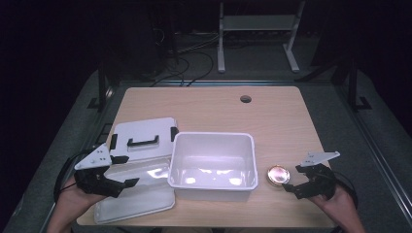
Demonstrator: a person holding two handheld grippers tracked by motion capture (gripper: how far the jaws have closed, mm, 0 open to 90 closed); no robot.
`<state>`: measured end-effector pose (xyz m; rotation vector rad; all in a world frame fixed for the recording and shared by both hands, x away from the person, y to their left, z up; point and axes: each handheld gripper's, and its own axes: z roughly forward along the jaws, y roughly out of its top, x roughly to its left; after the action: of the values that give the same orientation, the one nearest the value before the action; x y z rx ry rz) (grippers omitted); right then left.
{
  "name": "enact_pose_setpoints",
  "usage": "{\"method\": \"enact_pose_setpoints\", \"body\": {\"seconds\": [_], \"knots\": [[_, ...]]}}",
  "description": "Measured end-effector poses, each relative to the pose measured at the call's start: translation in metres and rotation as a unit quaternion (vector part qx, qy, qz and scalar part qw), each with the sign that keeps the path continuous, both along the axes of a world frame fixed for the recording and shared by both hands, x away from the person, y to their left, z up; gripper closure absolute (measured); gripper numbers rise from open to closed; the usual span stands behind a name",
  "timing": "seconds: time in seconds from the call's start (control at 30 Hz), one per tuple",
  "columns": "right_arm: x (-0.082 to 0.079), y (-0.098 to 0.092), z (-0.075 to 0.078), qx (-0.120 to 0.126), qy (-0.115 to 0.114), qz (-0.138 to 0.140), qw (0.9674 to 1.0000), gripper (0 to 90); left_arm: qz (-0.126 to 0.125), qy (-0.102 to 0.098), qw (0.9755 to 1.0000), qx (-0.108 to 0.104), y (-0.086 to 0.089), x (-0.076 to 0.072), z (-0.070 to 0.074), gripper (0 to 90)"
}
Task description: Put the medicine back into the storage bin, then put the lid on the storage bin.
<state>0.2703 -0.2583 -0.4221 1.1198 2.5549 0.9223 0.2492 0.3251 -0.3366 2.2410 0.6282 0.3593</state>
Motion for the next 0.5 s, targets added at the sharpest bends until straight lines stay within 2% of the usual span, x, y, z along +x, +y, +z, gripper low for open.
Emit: {"method": "enact_pose_setpoints", "body": {"seconds": [0.1, 0.2, 0.27, 0.33, 0.43, 0.5], "knots": [[0.003, 0.003, 0.002, -0.013, 0.003, 0.01, 0.9999, 14.2, -0.002, 0.003, 1.0, 0.006, -0.001, -0.003, -0.006, 19.6], [0.009, 0.009, 0.006, -0.035, 0.01, 0.025, 0.999, 14.2, 0.004, 0.011, 0.9999, 0.007, 0.001, -0.001, -0.014, 19.3], [0.011, 0.012, 0.007, -0.039, 0.013, 0.027, 0.9988, 14.1, 0.007, 0.011, 0.9999, 0.009, 0.001, 0.0, -0.015, 18.8], [0.013, 0.013, 0.008, -0.043, 0.017, 0.031, 0.9985, 14.1, 0.005, 0.011, 0.9999, 0.008, 0.0, 0.003, -0.018, 18.7], [0.015, 0.015, 0.007, -0.044, 0.02, 0.034, 0.9982, 14.1, 0.006, 0.015, 0.9997, 0.019, -0.002, 0.01, -0.019, 17.6], [0.017, 0.016, 0.006, -0.052, 0.025, 0.035, 0.9977, 14.0, 0.001, 0.016, 0.9997, 0.016, -0.004, 0.016, -0.02, 17.6]]}}
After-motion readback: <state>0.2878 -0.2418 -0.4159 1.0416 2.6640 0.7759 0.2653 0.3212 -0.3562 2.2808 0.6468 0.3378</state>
